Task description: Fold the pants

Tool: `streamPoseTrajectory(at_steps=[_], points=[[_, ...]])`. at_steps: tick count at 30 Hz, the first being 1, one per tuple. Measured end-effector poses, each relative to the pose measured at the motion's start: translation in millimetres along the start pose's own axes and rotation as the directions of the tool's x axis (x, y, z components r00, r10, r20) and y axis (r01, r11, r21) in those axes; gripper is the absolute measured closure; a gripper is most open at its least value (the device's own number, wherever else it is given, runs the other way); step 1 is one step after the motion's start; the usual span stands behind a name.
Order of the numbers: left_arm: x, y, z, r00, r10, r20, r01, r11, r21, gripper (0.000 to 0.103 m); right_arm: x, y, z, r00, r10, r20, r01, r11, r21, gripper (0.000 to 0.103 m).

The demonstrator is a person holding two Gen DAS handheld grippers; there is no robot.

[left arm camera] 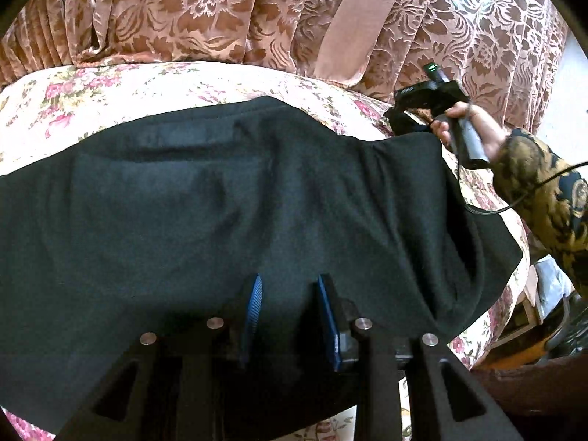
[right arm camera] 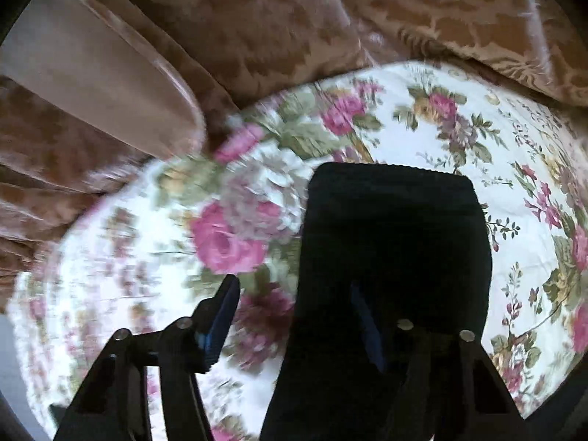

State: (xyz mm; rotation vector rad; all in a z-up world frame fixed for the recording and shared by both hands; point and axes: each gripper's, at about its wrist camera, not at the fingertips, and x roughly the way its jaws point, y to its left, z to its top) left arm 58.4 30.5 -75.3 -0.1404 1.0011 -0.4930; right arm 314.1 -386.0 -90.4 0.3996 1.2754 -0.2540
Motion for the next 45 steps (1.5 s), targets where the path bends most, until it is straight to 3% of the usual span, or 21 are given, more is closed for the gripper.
streamPoseTrajectory(at_steps=[1,3,4,5,7,10,13,16,21,26,31,34,38,39,40,41,45], points=[[-0.5,0.6,-0.3,1.000,-0.003,-0.001,0.003,1.000,-0.005,0.072,6.8,1.7,1.2,1.000,-0.025,-0.017,0.025,1.000,-0.014,0.049],[-0.1,1.3,-0.2,1.000,-0.006,-0.005,0.006,1.000,-0.014,0.072,15.7,5.8,1.3,0.994,-0.109,-0.031,0.106,0.992,-0.066,0.071],[0.5,1.8,-0.1,1.000,-0.007,-0.005,0.007,1.000,-0.016,0.072,14.1,7.0,0.5,0.990,-0.139,-0.014,0.137,0.987,-0.087,0.090],[0.8,2.1,0.1,1.000,-0.008,-0.005,0.007,1.000,-0.018,0.072,11.5,5.9,-0.5,0.990,-0.140,-0.007,0.138,0.985,-0.099,0.096],[1.2,2.6,-0.6,1.000,-0.007,-0.003,0.007,1.000,-0.018,0.072,-4.1,-2.1,-5.1,0.995,-0.097,0.024,0.099,0.991,-0.086,0.097],[2.3,1.6,-1.2,1.000,0.000,-0.001,0.000,1.000,-0.013,0.072,-46.9,-18.2,-19.4,0.993,-0.014,0.117,0.023,0.997,-0.077,0.097],[1.5,-1.5,-1.1,1.000,0.009,-0.001,-0.009,1.000,-0.003,0.072,-96.1,-44.1,-39.9,0.976,0.075,0.207,-0.067,0.997,-0.047,0.097],[1.2,-2.7,-2.2,1.000,0.016,-0.001,-0.016,1.000,-0.003,0.072,-151.6,-85.9,-66.3,0.936,0.165,0.310,-0.176,0.984,0.007,0.097],[-0.5,-7.6,-4.2,1.000,0.013,-0.002,-0.013,1.000,0.000,0.072,-208.0,-151.7,-122.9,0.878,0.225,0.423,-0.293,0.951,0.101,0.097],[-2.0,-16.6,-5.9,1.000,0.005,-0.008,-0.005,1.000,0.013,0.072,-212.4,-219.4,-187.3,0.869,0.191,0.457,-0.323,0.918,0.231,0.097],[-3.6,-36.9,-6.3,1.000,0.001,-0.021,0.000,0.997,0.080,0.072,-175.9,-277.3,-233.8,0.897,0.162,0.411,-0.333,0.859,0.389,0.097],[-5.8,-55.0,-7.0,1.000,-0.013,-0.025,0.016,0.988,0.151,0.072,-156.6,-298.0,-249.9,0.903,0.172,0.394,-0.347,0.833,0.431,0.097],[-0.9,-81.2,-10.3,0.996,-0.054,-0.066,0.069,0.964,0.255,0.065,-145.1,-310.6,-262.2,0.892,0.207,0.403,-0.388,0.808,0.444,0.086],[1.1,-89.1,-12.0,0.995,-0.065,-0.079,0.085,0.955,0.284,0.063,-143.5,-313.9,-263.1,0.887,0.216,0.408,-0.402,0.797,0.450,0.079],[3.7,-98.5,-13.9,0.992,-0.082,-0.094,0.108,0.942,0.316,0.059,-142.5,-315.5,-263.6,0.884,0.217,0.413,-0.408,0.790,0.458,0.062],[5.3,-105.5,-15.9,0.990,-0.097,-0.107,0.128,0.932,0.339,0.056,-141.4,-319.1,-264.0,0.881,0.218,0.421,-0.416,0.780,0.467,0.057],[18.6,-136.4,-23.5,0.983,-0.108,-0.148,0.163,0.883,0.439,0.055,-139.3,-323.9,-257.8,0.880,0.219,0.421,-0.423,0.767,0.484,0.057]])
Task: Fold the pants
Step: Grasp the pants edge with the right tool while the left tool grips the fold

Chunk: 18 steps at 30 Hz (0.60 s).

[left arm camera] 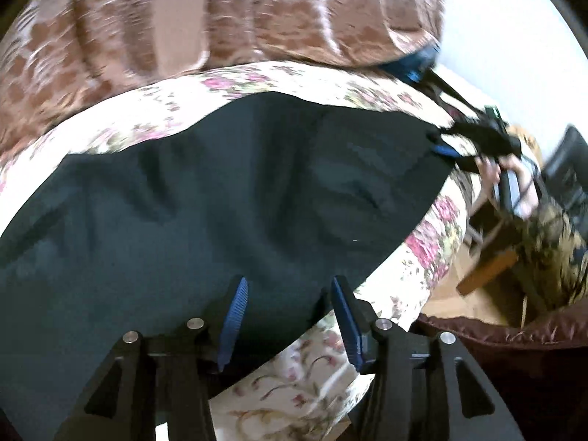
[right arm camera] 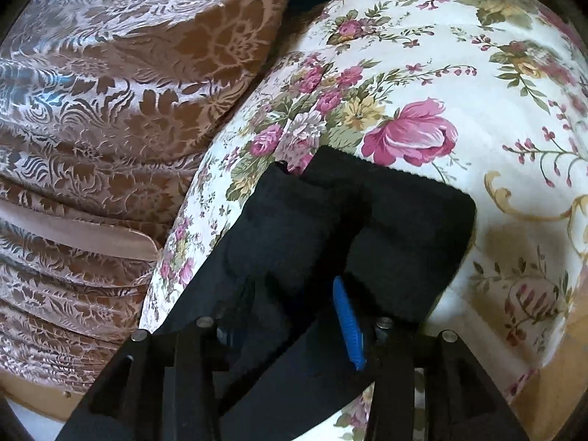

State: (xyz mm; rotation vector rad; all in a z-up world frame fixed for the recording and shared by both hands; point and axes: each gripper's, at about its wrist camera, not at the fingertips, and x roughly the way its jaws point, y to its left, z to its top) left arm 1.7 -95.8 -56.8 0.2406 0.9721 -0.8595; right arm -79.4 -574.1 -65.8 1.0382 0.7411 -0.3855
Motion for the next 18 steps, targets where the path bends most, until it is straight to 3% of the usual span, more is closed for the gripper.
streamPoseTrajectory(at_steps=[10,15,18], points=[[23.5,-24.6,11.5,0.998,-0.001,-0.056,0.009,0.990,0.144,0.054,18.9,14.3,11.4,0.999,-0.029,-0.020,0.028,0.999,-0.030,0.058],[18.0,-30.0,15.0,0.999,0.018,-0.033,-0.011,0.979,0.203,0.053,21.4,15.6,15.2,0.999,-0.036,-0.021,0.036,0.999,-0.023,0.058],[29.2,-33.6,14.1,0.996,0.053,-0.071,-0.033,0.965,0.258,0.053,23.8,15.7,17.1,0.999,-0.044,-0.020,0.044,0.999,-0.028,0.060]])
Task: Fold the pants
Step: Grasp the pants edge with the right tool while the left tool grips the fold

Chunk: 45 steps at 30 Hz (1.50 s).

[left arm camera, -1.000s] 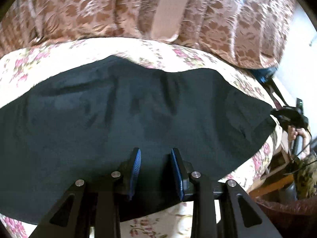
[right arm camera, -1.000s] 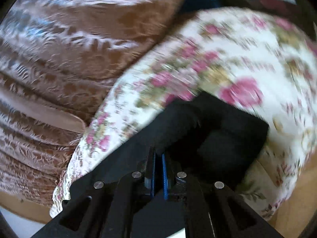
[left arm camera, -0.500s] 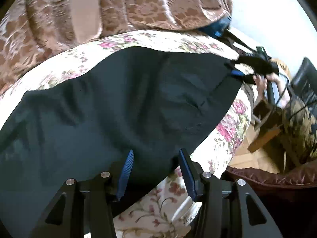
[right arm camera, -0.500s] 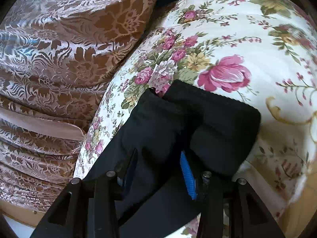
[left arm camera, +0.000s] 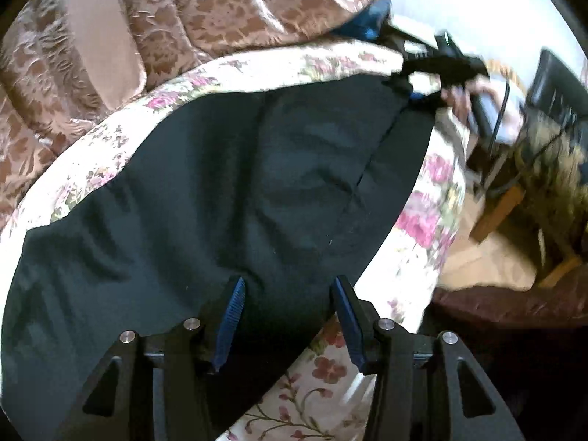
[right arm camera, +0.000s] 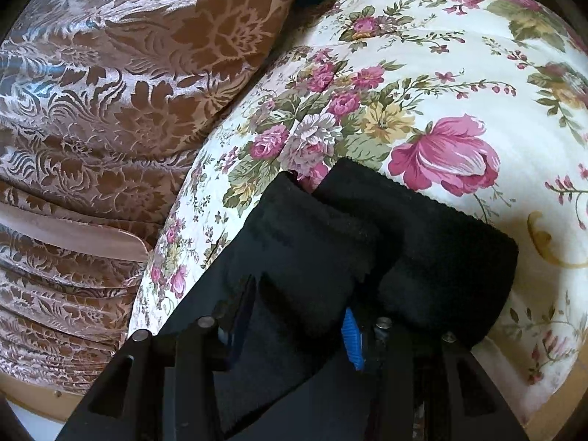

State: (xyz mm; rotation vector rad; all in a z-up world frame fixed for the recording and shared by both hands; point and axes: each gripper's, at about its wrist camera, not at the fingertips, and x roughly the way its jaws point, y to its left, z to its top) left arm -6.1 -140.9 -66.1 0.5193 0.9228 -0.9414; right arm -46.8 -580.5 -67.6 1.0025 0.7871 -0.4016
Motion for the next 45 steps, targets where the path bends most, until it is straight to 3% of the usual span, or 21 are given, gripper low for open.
streamPoseTrajectory(at_steps=[1,2,3,5,7,11,16,22,25,29,33,37,38,42,45], points=[[4.3,-2.1,-0.4,1.000,0.013,-0.017,-0.013,1.000,0.020,0.056,0.8,0.3,0.5,1.000,-0.004,-0.001,0.004,1.000,-0.001,0.072],[7.6,-4.2,-1.2,0.999,0.024,-0.024,-0.023,0.999,0.037,0.066,2.0,0.6,1.8,1.000,-0.010,-0.002,0.010,1.000,-0.002,0.085],[8.7,-4.5,-2.6,0.999,0.038,-0.013,-0.038,0.998,0.050,0.070,2.4,1.1,2.6,1.000,-0.009,-0.003,0.009,1.000,-0.005,0.090],[7.7,1.1,-3.6,0.999,0.036,-0.001,-0.036,0.999,0.024,0.088,0.2,5.6,4.6,1.000,-0.023,0.006,0.023,1.000,-0.021,0.095],[2.1,13.7,-3.8,1.000,0.016,0.023,-0.015,0.999,-0.044,0.095,-3.8,11.3,6.1,1.000,-0.023,0.015,0.024,0.999,-0.039,0.095],[-12.7,35.3,-5.3,0.997,-0.038,0.073,0.049,0.987,-0.153,0.096,-23.2,29.7,10.6,0.999,-0.005,0.050,0.010,0.995,-0.096,0.096],[-43.7,52.4,-2.6,0.967,-0.167,0.194,0.210,0.950,-0.230,0.097,-53.4,44.3,15.8,0.996,0.010,0.091,0.005,0.987,-0.161,0.096],[-40.1,45.7,-11.7,0.953,-0.249,0.171,0.282,0.936,-0.209,0.097,-58.5,12.3,12.0,0.998,-0.049,0.046,0.055,0.988,-0.147,0.096],[-29.4,38.6,-17.1,0.956,-0.260,0.138,0.284,0.939,-0.196,0.097,-45.1,-21.6,3.8,0.995,-0.103,-0.002,0.103,0.992,-0.077,0.096],[-16.8,36.4,-21.0,0.958,-0.267,0.105,0.284,0.935,-0.214,0.096,-37.0,-46.8,-1.8,0.998,-0.059,-0.014,0.059,0.998,-0.002,0.096],[-11.6,38.5,-24.6,0.954,-0.279,0.109,0.298,0.920,-0.254,0.095,-40.7,-49.0,1.9,1.000,-0.024,-0.009,0.024,0.999,0.026,0.088],[-12.6,38.1,-26.7,0.948,-0.293,0.121,0.315,0.913,-0.259,0.095,-47.1,-45.2,6.7,0.999,-0.036,0.013,0.036,0.999,0.024,0.088],[-13.1,38.0,-27.1,0.947,-0.296,0.124,0.319,0.912,-0.257,0.095,-49.0,-43.4,6.6,0.997,-0.075,0.027,0.074,0.997,0.018,0.094],[-16.3,40.0,-29.2,0.943,-0.303,0.137,0.330,0.907,-0.263,0.095,-53.0,-36.1,-1.9,0.986,-0.147,0.073,0.150,0.988,-0.034,0.096],[-13.9,43.0,-30.2,0.942,-0.309,0.131,0.334,0.897,-0.290,0.082,-44.7,-52.4,-0.7,0.988,-0.144,0.061,0.143,0.990,0.015,0.095]])
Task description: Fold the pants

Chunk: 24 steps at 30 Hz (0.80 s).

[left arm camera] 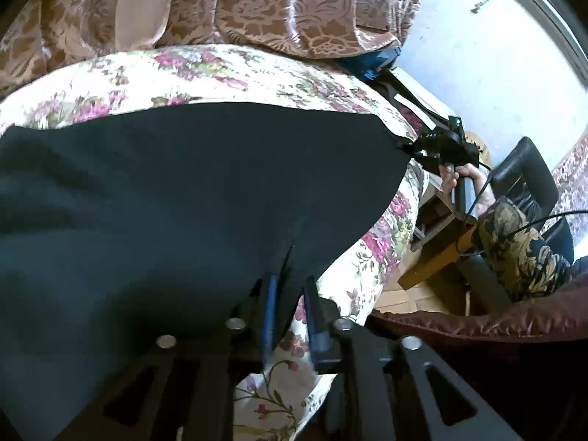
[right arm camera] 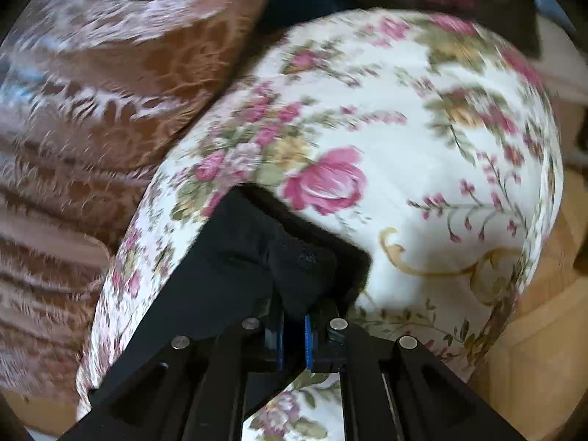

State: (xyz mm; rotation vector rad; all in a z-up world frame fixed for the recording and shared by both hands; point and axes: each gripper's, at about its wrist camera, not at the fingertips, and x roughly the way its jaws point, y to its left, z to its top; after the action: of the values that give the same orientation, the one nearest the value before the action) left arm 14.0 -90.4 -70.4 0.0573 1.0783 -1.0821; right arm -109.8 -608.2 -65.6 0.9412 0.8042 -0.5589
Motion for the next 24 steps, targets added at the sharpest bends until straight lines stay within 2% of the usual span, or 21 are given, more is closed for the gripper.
streamPoseTrajectory(at_steps=[1,4,6,8,9,11,12,13,15,16,17,19,21,22,23,24], points=[[-2.4,1.1,-0.1,1.000,-0.003,0.005,0.003,1.000,-0.015,0.077,1.8,-3.2,1.3,1.000,0.017,-0.003,-0.017,1.000,0.008,0.095],[-18.7,4.7,-4.2,0.999,-0.037,0.038,0.039,0.998,-0.055,0.074,-1.0,-6.2,2.1,0.999,0.046,-0.009,-0.046,0.998,0.030,0.086],[-34.6,8.8,-10.7,0.997,-0.032,0.072,0.037,0.996,-0.075,0.073,-9.4,-4.2,1.7,0.999,0.038,-0.005,-0.038,0.999,0.019,0.079],[-54.3,19.3,-21.7,0.993,-0.015,0.116,0.028,0.993,-0.114,0.073,-20.5,-1.0,0.6,1.000,0.004,0.014,-0.004,1.000,0.000,0.070],[-63.8,25.8,-27.8,0.991,0.009,0.135,0.010,0.991,-0.136,0.073,-30.2,1.3,-0.7,0.998,-0.045,0.042,0.045,0.999,-0.012,0.066],[-78.7,39.0,-39.6,0.984,0.069,0.162,-0.039,0.982,-0.184,0.073,-51.7,12.0,-6.1,0.982,-0.143,0.122,0.150,0.987,-0.051,0.064],[-87.8,50.4,-47.4,0.977,0.117,0.179,-0.074,0.971,-0.229,0.073,-58.3,17.7,-9.1,0.980,-0.143,0.139,0.153,0.986,-0.068,0.064],[-92.8,57.7,-52.9,0.971,0.141,0.190,-0.089,0.962,-0.259,0.073,-64.6,24.2,-13.1,0.982,-0.120,0.147,0.134,0.987,-0.086,0.064],[-104.3,76.0,-67.1,0.955,0.213,0.207,-0.135,0.932,-0.337,0.073,-66.4,51.2,-27.1,0.996,-0.009,0.090,0.024,0.986,-0.167,0.064],[-108.1,83.3,-72.9,0.947,0.246,0.206,-0.158,0.916,-0.368,0.073,-63.1,66.2,-35.7,0.998,0.043,0.042,-0.033,0.977,-0.213,0.064],[-109.9,87.6,-74.8,0.943,0.264,0.205,-0.170,0.906,-0.388,0.073,-54.3,93.8,-53.4,0.991,0.121,-0.051,-0.131,0.948,-0.291,0.064],[-117.9,100.9,-89.2,0.926,0.314,0.211,-0.192,0.871,-0.453,0.073,-40.8,131.0,-83.3,0.964,0.193,-0.185,-0.251,0.892,-0.376,0.065],[-124.7,107.7,-98.5,0.911,0.347,0.224,-0.199,0.844,-0.498,0.073,-21.7,179.0,-129.3,0.902,0.244,-0.355,-0.394,0.802,-0.450,0.071],[-128.8,111.8,-103.7,0.900,0.370,0.229,-0.209,0.828,-0.520,0.073,-14.5,195.2,-147.7,0.874,0.253,-0.415,-0.442,0.768,-0.464,0.078],[-131.4,114.1,-107.4,0.891,0.395,0.225,-0.225,0.813,-0.537,0.074,-4.3,219.6,-176.1,0.833,0.250,-0.493,-0.503,0.714,-0.487,0.082],[-132.6,117.1,-111.9,0.881,0.421,0.217,-0.243,0.795,-0.556,0.074,0.8,231.6,-192.6,0.813,0.238,-0.531,-0.529,0.682,-0.505,0.083]])
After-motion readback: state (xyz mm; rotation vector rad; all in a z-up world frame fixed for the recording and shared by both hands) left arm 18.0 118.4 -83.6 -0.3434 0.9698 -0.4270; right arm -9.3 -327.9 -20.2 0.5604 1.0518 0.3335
